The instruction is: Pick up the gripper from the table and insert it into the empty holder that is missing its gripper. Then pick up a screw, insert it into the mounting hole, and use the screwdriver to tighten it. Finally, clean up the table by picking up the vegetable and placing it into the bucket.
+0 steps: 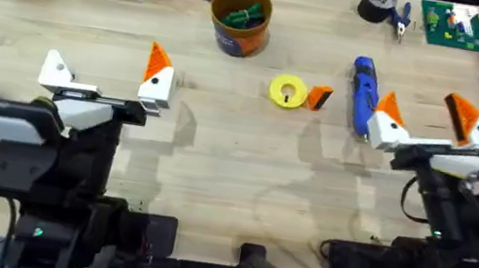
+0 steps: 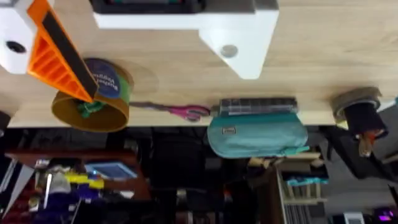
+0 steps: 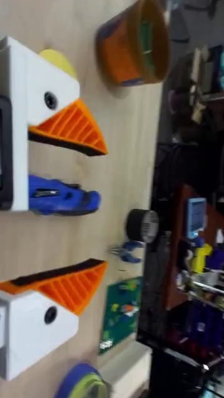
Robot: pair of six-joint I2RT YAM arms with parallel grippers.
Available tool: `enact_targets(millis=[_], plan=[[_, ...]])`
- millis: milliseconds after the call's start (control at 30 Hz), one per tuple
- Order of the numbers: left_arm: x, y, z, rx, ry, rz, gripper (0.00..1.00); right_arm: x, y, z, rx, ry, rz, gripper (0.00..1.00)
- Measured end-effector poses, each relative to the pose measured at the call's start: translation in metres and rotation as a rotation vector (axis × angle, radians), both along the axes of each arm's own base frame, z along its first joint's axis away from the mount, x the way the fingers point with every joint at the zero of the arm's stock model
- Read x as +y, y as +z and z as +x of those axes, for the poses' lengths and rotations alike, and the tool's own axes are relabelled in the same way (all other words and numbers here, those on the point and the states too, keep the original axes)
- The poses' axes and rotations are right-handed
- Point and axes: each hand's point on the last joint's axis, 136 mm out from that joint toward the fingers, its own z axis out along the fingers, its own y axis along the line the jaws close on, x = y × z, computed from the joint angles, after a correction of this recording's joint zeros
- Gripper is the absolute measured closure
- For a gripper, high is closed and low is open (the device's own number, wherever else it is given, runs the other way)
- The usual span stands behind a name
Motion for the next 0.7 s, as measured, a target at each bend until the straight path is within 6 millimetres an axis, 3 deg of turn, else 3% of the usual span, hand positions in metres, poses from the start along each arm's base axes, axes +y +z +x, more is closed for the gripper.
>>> enact_targets(millis=[33, 67, 133, 233, 267, 400, 700], plan=[[-0.001, -0.001, -0.001, 0.028, -0.003, 0.000, 0.016, 0.000, 0.009, -0.001, -0.017, 0.001, -0.003, 0.005], [-0.001, 0.010, -0.005, 0.084, -0.006, 0.000, 0.018, 0.000, 0.050, -0.008, -0.089, 0.002, -0.006, 0.006], [-0.001, 0.030, -0.008, 0.103, -0.006, 0.000, 0.017, 0.000, 0.075, -0.015, -0.106, 0.000, -0.005, 0.006], [-0.001, 0.063, -0.010, 0.142, -0.006, 0.000, 0.018, -0.001, 0.093, -0.024, -0.024, -0.002, -0.006, 0.006], [-0.001, 0.084, -0.005, 0.224, -0.008, 0.000, 0.017, -0.001, 0.093, -0.026, 0.127, -0.002, -0.007, 0.006], [-0.002, 0.089, 0.010, 0.417, -0.013, 0.000, 0.016, -0.001, 0.087, -0.022, 0.353, -0.001, -0.008, 0.007], [-0.003, 0.046, 0.054, 0.831, -0.017, -0.001, 0.015, 0.000, 0.063, -0.003, 0.762, 0.000, -0.010, 0.006]])
